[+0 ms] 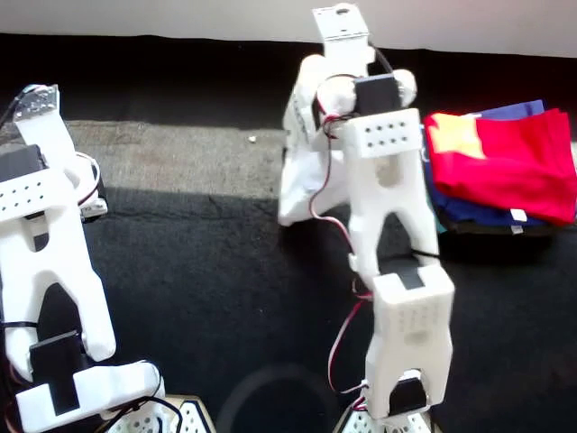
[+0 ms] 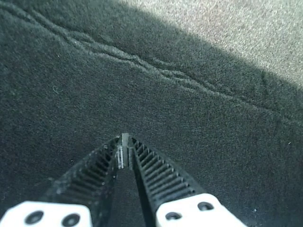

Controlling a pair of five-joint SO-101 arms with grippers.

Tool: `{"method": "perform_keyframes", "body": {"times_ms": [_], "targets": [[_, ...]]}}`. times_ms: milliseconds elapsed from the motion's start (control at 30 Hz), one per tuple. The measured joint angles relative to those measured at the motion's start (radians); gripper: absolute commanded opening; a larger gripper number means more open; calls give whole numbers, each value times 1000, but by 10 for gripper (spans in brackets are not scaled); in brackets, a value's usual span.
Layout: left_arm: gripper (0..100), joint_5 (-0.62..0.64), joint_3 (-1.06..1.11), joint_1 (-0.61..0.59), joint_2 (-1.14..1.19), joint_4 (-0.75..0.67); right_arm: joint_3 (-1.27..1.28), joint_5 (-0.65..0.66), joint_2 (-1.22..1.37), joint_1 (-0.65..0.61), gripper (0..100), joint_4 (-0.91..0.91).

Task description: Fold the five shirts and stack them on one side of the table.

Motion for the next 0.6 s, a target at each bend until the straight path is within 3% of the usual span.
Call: {"method": "perform_keyframes", "body": {"times_ms": [267, 600], "targets": [[9, 0, 29, 64, 0, -28, 75, 144, -322, 144, 6, 0], [9, 0, 29, 110, 0, -28, 84, 316, -370, 391, 6, 0]]}}
